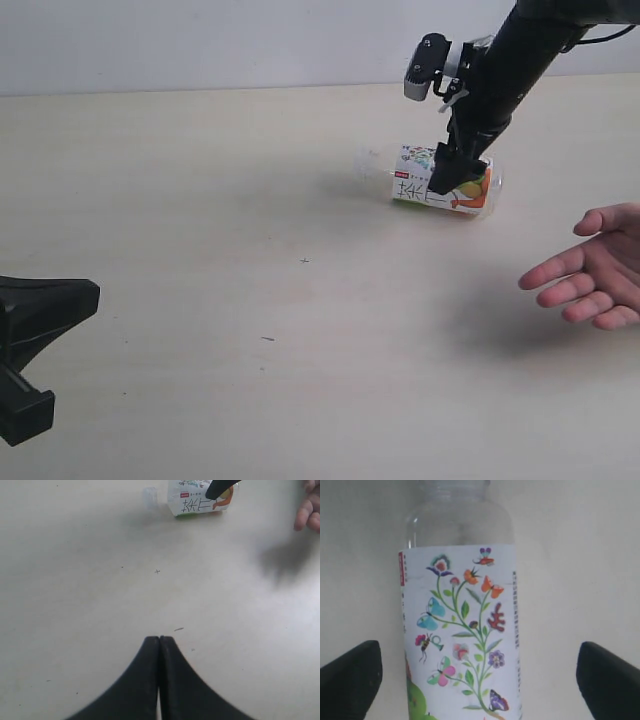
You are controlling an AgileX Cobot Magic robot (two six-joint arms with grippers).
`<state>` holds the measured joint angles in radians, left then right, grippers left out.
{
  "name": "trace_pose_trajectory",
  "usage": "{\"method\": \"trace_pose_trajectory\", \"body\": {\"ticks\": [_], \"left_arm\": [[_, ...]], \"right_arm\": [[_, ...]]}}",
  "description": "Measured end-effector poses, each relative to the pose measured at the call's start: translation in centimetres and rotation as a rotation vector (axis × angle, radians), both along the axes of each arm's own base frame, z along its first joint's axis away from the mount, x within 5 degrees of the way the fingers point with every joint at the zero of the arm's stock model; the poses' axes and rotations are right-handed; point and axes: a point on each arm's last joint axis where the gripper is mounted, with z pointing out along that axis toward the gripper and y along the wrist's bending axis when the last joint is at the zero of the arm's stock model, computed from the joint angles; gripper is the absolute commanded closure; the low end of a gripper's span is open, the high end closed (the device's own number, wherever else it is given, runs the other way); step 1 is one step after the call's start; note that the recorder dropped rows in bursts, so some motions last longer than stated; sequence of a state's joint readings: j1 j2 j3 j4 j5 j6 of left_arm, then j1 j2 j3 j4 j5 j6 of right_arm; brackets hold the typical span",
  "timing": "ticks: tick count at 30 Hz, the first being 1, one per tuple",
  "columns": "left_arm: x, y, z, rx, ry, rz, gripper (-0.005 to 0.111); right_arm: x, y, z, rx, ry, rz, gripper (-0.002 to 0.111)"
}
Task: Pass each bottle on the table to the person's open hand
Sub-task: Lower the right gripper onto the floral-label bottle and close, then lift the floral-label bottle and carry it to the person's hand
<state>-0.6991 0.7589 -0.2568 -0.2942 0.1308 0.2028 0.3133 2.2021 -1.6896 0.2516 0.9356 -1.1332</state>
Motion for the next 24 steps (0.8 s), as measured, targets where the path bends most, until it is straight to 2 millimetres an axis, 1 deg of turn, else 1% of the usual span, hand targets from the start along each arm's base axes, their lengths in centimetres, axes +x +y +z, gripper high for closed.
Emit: {"method": "trace_pose_trajectory", "body": {"ticks": [5,8,9,11,13,15,16,19,21,24], "left_arm": [[0.0,0.0,0.0,0.000,0.000,0.000,0.107],[0.0,0.0,0.0,0.000,0.000,0.000,0.107],[0.0,0.0,0.0,0.000,0.000,0.000,0.107],[0.0,0.0,0.0,0.000,0.000,0.000,0.107],[0.0,0.0,0.0,0.000,0.000,0.000,0.107],[0.0,0.0,0.0,0.000,0.000,0.000,0.107],[0.0,0.0,0.0,0.000,0.000,0.000,0.107],[0.0,0.0,0.0,0.000,0.000,0.000,0.107],[0.0,0.0,0.0,0.000,0.000,0.000,0.107],[0.0,0.0,0.0,0.000,0.000,0.000,0.107]], "right_arm": [[0.1,0.0,-0.3,-0.001,0.000,0.000,0.004],[0.0,0.0,-1.0,-0.007,0.023,0.002,0.005],[0.0,0.0,-1.2,-0.009,0.030,0.003,0.006],[0.0,0.0,-1.6,-0.012,0.040,0.003,0.012],[0.0,0.0,-1.9,-0.015,0.049,0.004,0.026],[0.0,0.0,-2.0,-0.016,0.054,0.004,0.046],[0.0,0.0,-2.1,-0.016,0.054,0.004,0.064],[-0.1,0.0,-2.1,-0.019,0.069,0.008,0.107],[-0.3,0.0,-2.0,-0.021,0.088,-0.001,0.108],[-0.5,0.0,-1.0,-0.019,0.120,-0.029,0.108]]}}
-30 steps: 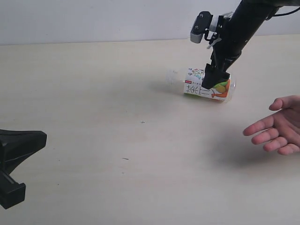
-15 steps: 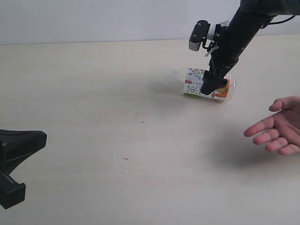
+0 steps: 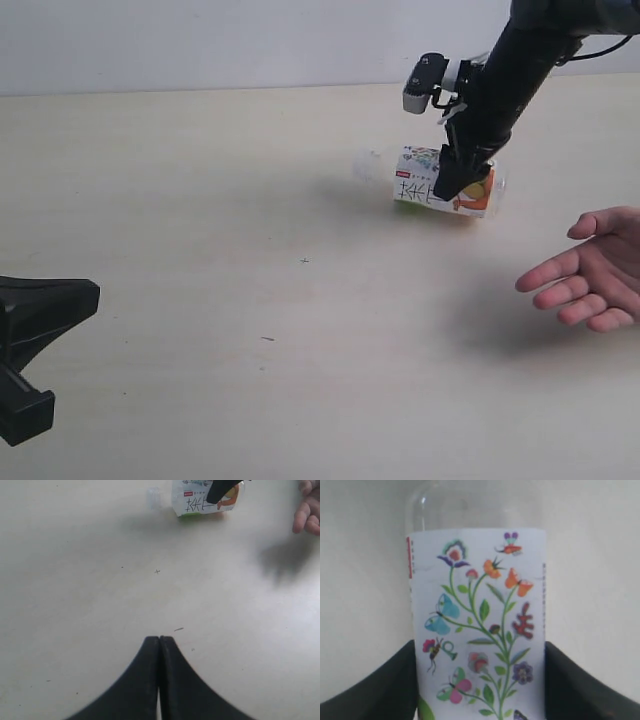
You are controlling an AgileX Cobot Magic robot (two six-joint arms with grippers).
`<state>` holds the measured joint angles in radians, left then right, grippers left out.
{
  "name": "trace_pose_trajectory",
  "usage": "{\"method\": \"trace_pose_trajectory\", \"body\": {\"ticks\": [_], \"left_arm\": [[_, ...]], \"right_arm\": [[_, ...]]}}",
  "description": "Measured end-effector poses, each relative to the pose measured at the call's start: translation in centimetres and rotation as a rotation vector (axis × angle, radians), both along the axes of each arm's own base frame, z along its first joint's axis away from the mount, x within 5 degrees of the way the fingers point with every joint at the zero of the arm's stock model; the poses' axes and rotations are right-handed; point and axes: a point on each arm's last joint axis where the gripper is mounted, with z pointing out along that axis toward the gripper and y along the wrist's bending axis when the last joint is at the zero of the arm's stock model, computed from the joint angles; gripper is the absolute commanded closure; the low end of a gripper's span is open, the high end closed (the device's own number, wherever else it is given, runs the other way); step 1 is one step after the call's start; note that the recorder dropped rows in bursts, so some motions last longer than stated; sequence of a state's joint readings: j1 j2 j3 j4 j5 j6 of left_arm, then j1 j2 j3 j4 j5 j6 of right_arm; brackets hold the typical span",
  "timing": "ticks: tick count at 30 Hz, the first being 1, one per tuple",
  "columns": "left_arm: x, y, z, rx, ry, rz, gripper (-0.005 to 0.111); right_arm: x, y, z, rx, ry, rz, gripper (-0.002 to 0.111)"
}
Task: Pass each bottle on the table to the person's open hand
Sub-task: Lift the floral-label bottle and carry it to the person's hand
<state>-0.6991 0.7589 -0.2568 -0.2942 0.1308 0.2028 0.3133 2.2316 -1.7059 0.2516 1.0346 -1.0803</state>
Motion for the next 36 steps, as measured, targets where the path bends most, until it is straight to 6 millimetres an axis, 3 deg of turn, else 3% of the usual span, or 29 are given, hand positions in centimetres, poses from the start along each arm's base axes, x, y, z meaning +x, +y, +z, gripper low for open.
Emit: {"method": "trace_pose_trajectory", "body": {"ticks": [6,16,30,33,36], "left_arm": [[0.0,0.0,0.0,0.000,0.000,0.000,0.107],[0.0,0.0,0.0,0.000,0.000,0.000,0.107],[0.0,0.0,0.0,0.000,0.000,0.000,0.107],[0.0,0.0,0.0,0.000,0.000,0.000,0.107],[0.0,0.0,0.0,0.000,0.000,0.000,0.107]], "right_arm": [[-0.7,-0.1,4.0,0.016,0.029,-0.105,0.108],[-3.5,-1.6,13.2,0.031,-0.062,-0.366,0.108],[-9.9,-4.2,25.1,0.221,-0.257,-0.685,0.108],[-12.0,-4.9,26.5,0.250,-0.278,-0.706,0.108],[-13.9,-5.6,26.5,0.241,-0.275,-0.712,0.108]]}}
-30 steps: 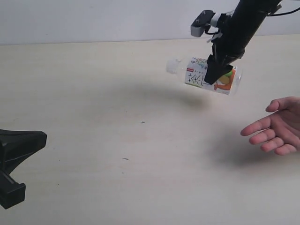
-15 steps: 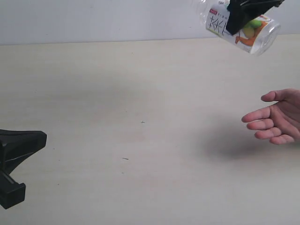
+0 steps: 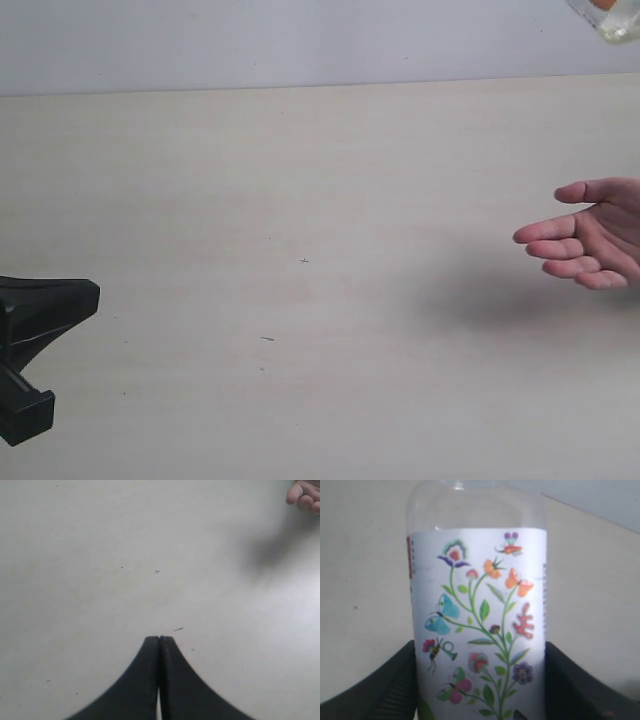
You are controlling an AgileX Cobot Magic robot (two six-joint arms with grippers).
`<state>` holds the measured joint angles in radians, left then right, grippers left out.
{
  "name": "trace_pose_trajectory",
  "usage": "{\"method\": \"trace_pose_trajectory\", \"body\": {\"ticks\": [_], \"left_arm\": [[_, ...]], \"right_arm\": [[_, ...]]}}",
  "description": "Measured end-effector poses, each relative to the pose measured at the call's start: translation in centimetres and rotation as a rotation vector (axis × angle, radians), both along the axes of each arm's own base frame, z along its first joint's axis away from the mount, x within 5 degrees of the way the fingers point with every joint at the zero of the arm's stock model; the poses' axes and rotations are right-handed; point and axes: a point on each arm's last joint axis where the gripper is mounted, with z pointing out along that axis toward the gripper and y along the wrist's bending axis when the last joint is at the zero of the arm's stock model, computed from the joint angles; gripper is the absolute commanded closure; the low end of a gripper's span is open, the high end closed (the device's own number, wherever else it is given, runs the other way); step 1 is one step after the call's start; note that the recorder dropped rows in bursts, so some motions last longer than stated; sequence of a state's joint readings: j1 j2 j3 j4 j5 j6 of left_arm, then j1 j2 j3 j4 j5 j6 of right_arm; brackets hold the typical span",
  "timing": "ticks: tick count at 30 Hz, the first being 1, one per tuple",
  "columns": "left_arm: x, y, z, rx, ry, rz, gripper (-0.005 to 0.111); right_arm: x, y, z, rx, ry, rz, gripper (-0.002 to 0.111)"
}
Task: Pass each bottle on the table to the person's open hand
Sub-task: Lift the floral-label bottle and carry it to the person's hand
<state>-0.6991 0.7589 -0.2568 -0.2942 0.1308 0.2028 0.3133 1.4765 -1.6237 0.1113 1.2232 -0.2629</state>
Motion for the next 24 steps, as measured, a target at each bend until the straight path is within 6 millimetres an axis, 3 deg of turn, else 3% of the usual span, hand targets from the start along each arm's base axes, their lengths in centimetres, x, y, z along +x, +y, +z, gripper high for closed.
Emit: {"method": "trace_pose_trajectory", "body": {"ticks": [12,18,24], "left_arm": [[0.0,0.0,0.0,0.000,0.000,0.000,0.107],[0.0,0.0,0.0,0.000,0.000,0.000,0.107],[0.0,0.0,0.0,0.000,0.000,0.000,0.107]], "right_arm": [[-5.5,-2.9,-5.5,-0.117,0.162,-0.133,0.108],[-6.6,-4.0,-8.0,-0.211,0.214,-0.177,0.108],[-6.8,-4.1,-8.6,-0.221,0.232,-0.180,0.108]]}}
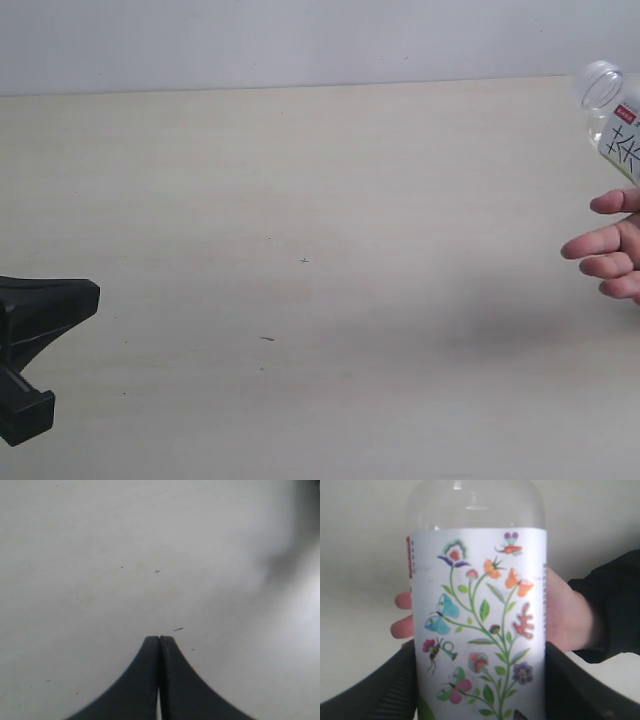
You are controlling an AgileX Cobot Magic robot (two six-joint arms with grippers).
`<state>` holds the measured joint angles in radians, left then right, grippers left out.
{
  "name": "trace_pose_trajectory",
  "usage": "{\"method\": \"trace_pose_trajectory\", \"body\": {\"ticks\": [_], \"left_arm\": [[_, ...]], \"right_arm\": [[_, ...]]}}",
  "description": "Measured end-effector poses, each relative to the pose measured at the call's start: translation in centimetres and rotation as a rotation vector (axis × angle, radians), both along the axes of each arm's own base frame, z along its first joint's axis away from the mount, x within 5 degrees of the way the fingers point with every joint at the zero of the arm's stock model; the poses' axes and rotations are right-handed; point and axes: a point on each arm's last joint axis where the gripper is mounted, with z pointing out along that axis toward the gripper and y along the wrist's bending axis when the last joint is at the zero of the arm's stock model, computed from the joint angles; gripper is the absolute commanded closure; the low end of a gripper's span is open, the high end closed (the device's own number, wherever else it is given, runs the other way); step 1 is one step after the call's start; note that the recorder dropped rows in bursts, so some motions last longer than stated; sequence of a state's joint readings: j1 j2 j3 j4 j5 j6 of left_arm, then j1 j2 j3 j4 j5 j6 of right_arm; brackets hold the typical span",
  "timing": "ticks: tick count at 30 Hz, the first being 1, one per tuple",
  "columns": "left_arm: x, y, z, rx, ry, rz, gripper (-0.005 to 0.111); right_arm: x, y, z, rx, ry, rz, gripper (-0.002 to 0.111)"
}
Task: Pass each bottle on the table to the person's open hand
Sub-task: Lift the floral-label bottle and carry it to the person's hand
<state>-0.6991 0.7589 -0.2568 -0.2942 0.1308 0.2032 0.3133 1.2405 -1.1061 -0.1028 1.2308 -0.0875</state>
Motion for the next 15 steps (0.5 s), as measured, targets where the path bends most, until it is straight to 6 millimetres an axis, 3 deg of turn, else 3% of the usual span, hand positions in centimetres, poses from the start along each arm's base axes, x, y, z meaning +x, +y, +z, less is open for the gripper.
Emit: {"method": "trace_pose_trajectory", "body": {"ticks": [7,15], "left_arm": [[0.0,0.0,0.0,0.000,0.000,0.000,0.107],[0.0,0.0,0.0,0.001,-0.001,-0.001,0.107]], "right_arm": [[-0.2,-0.1,-0.6,-0.002,0.017,-0.019,0.108],[-1.2,-0.4,-5.1,-0.027,0.099,-0.020,0.108]]}}
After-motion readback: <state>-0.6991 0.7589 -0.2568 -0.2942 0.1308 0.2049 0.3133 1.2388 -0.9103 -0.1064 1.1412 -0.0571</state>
